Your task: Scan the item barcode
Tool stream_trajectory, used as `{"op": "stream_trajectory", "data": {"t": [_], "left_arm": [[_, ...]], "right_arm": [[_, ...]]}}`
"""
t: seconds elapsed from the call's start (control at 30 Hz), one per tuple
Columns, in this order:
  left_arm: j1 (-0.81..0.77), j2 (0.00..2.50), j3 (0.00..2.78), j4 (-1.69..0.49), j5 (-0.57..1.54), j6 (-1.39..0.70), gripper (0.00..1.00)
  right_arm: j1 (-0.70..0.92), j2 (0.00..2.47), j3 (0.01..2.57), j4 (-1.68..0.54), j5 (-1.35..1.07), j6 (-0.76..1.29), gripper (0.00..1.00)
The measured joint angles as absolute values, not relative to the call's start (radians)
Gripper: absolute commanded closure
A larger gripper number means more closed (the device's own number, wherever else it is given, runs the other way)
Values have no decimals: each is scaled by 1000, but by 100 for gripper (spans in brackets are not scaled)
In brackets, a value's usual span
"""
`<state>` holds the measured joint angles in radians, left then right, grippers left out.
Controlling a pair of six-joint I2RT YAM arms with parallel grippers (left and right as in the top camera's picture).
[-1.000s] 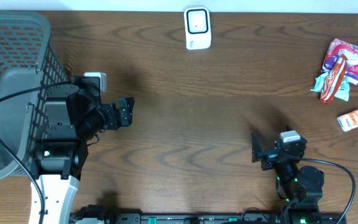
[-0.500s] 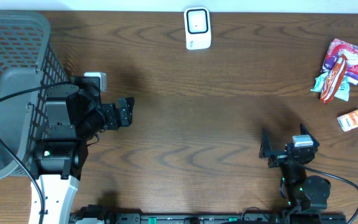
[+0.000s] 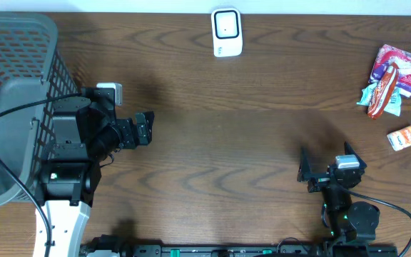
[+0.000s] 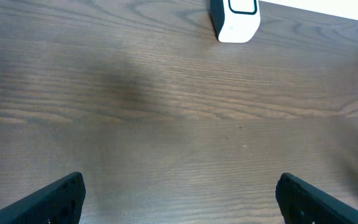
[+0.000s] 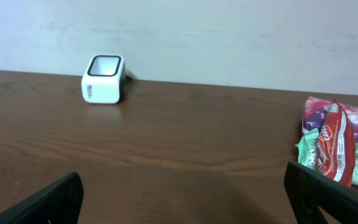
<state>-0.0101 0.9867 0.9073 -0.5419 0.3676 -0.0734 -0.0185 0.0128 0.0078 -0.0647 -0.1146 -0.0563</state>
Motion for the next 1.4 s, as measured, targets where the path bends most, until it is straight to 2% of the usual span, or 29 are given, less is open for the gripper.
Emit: {"op": "stream_trajectory", "data": {"t": [0.43,0.83,1.4], "left_arm": [[-10,987,907,-542,368,-73,3],[-10,987,907,-542,368,-73,3],[-10,987,907,-542,368,-73,3]], "right_arm": [[-19,13,8,-72,-21,-37,1],[-19,13,8,-74,-7,71,1],[-19,13,8,-74,-8,42,1]]}}
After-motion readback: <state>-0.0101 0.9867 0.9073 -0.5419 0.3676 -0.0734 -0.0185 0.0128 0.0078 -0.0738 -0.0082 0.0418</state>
